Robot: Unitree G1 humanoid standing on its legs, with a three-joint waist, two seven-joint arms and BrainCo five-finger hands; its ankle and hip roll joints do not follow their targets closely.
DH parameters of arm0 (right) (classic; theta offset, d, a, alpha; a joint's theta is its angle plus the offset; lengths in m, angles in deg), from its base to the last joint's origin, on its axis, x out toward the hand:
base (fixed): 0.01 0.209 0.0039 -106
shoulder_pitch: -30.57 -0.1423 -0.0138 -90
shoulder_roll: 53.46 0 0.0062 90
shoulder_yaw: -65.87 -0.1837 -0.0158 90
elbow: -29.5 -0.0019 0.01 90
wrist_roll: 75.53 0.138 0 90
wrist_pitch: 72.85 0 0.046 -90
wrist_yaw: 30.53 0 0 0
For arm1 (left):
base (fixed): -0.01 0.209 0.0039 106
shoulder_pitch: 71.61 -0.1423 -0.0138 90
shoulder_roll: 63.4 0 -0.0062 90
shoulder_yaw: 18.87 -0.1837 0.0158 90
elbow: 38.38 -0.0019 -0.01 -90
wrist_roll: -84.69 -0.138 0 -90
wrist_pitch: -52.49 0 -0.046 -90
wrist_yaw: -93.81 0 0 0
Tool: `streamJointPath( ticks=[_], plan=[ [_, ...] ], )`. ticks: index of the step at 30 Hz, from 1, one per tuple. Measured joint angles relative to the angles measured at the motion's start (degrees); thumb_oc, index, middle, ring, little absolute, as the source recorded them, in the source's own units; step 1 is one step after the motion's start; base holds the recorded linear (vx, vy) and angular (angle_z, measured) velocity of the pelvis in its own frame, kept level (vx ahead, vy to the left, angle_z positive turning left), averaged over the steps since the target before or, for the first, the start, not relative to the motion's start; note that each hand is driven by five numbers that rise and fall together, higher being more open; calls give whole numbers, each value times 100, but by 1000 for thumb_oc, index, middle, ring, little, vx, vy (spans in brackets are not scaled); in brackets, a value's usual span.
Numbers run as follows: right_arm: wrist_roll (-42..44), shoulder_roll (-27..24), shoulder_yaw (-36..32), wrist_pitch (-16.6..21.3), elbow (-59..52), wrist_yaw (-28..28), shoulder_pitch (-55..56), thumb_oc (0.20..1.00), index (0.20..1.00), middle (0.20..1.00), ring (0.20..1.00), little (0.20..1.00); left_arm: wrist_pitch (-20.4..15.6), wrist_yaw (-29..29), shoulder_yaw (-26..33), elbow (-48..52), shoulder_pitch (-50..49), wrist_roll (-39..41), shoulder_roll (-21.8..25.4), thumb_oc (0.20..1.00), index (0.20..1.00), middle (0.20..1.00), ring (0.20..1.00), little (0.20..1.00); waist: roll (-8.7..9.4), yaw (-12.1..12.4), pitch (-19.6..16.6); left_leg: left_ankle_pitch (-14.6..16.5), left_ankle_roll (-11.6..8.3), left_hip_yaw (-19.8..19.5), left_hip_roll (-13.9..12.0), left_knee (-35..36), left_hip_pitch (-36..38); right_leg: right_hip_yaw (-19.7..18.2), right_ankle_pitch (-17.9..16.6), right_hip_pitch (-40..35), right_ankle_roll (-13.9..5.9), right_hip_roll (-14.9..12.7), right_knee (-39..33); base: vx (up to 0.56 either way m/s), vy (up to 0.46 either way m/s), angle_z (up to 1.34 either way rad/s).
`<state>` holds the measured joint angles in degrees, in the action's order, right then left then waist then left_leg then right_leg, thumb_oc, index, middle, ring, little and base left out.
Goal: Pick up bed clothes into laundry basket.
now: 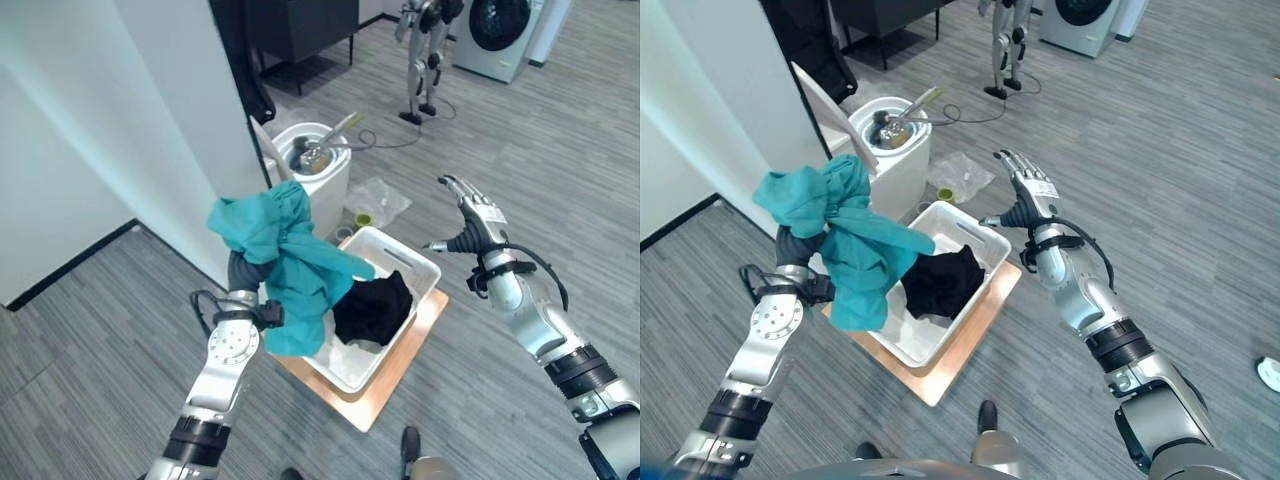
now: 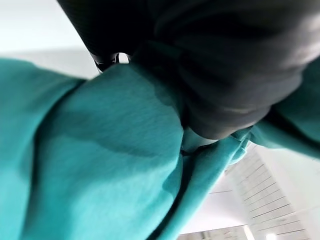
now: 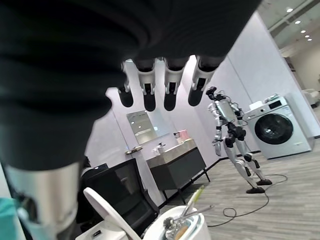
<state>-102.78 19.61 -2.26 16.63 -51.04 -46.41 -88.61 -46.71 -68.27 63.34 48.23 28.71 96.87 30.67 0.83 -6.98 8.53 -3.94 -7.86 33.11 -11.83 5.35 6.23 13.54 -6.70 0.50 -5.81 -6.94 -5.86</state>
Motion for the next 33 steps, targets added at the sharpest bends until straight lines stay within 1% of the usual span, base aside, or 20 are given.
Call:
streamJointPath(
  ticks=[4,5,7,11,14,15,17,19,21,23,26,27,30,33],
  plan=[
    [-162,-9,112,-7,2,0,14,1000,1000,1000,1000,1000,136,91,-115,-830,9,-1,-155,200,200,200,200,200,-42,-99,-42,0,0,85,-1,0,2,-21,-5,32,8,6,0,25,-19,-7],
    [-195,-8,128,-5,15,-7,35,1000,1000,1000,1000,1000,242,129,-159,-1007,0,-4,-203,200,200,200,200,200,-42,-105,-47,0,0,92,-6,1,-6,-28,-6,46,9,11,-1,23,-39,-1],
    [-212,11,151,-13,61,-3,160,1000,1000,1000,1000,1000,310,173,-350,-1477,8,-20,-247,200,200,200,200,200,-44,-93,-49,2,-3,94,-15,2,-19,-28,-3,59,9,12,-15,0,0,0],
    [-213,57,305,-18,125,-7,233,1000,1000,1000,1000,1000,451,196,-483,-1975,-19,-170,-383,200,200,200,200,200,-71,-106,-91,7,-13,141,17,1,-239,-91,-46,323,1,-11,-27,-34,-11,-6],
    [-212,286,364,-42,291,-9,246,1000,1000,1000,1000,1000,489,197,-584,-2140,-51,-207,-444,200,200,200,200,200,-83,-168,-103,8,-13,233,36,1,-267,-157,-72,405,-6,-23,-28,-36,9,-13],
    [-210,454,388,-44,291,-14,242,1000,1000,1000,1000,1000,484,197,-610,-2254,-36,-227,-456,1000,1000,1000,1000,1000,-97,-267,-110,7,-14,258,46,2,-319,-182,-85,472,-12,-26,-28,-37,22,-14],
    [-207,626,515,-40,291,-13,240,1000,1000,1000,1000,1000,491,184,-678,-2471,-32,-236,-482,1000,1000,1000,1000,1000,-117,-340,-108,8,-14,374,53,2,-326,-294,-129,551,-7,-21,-23,-26,27,-24],
    [-206,642,636,-38,291,-7,252,1000,1000,1000,1000,1000,491,185,-745,-2658,-8,-264,-564,1000,1000,1000,1000,1000,-146,-403,-110,8,-13,417,62,3,-334,-346,-157,599,-5,-17,-15,-2,27,-18],
    [-197,649,695,-35,290,0,260,1000,1000,1000,1000,1000,553,173,-873,-3180,207,-514,-710,1000,1000,1000,1000,1000,-210,-463,-102,8,-13,469,65,4,-338,-389,-167,626,-4,-15,-4,19,4,-11],
    [-191,629,768,-32,283,9,260,1000,1000,1000,1000,1000,613,173,-883,-3404,294,-685,-769,1000,1000,1000,1000,1000,-249,-538,-102,9,-14,507,48,5,-333,-393,-166,626,-3,-14,-6,19,-14,-4],
    [-130,572,778,-12,253,23,269,1000,1000,1000,1000,1000,701,199,-882,-3870,524,-939,-820,1000,1000,1000,1000,1000,-304,-576,-95,8,-15,532,21,5,-310,-410,-165,619,-1,10,-28,11,-10,-3],
    [-110,563,775,5,233,27,270,1000,1000,1000,1000,1000,809,232,-875,-4029,633,-1095,-832,1000,1000,1000,1000,1000,-343,-582,-97,9,-16,537,22,8,-310,-410,-161,625,-5,12,-30,0,0,0],
    [-82,527,777,41,210,29,275,1000,1000,1000,1000,1000,885,343,-857,-3960,790,-1125,-835,1000,1000,1000,1000,1000,-422,-595,-82,11,-18,540,35,31,-311,-410,-124,625,-43,4,-31,0,0,0],
    [-80,433,754,51,208,32,310,1000,1000,1000,1000,1000,874,437,-745,-3507,790,-1112,-829,1000,1000,1000,1000,1000,-465,-559,-71,15,-23,538,41,34,-312,-409,-112,624,-60,-23,-31,0,0,0]
  ],
)
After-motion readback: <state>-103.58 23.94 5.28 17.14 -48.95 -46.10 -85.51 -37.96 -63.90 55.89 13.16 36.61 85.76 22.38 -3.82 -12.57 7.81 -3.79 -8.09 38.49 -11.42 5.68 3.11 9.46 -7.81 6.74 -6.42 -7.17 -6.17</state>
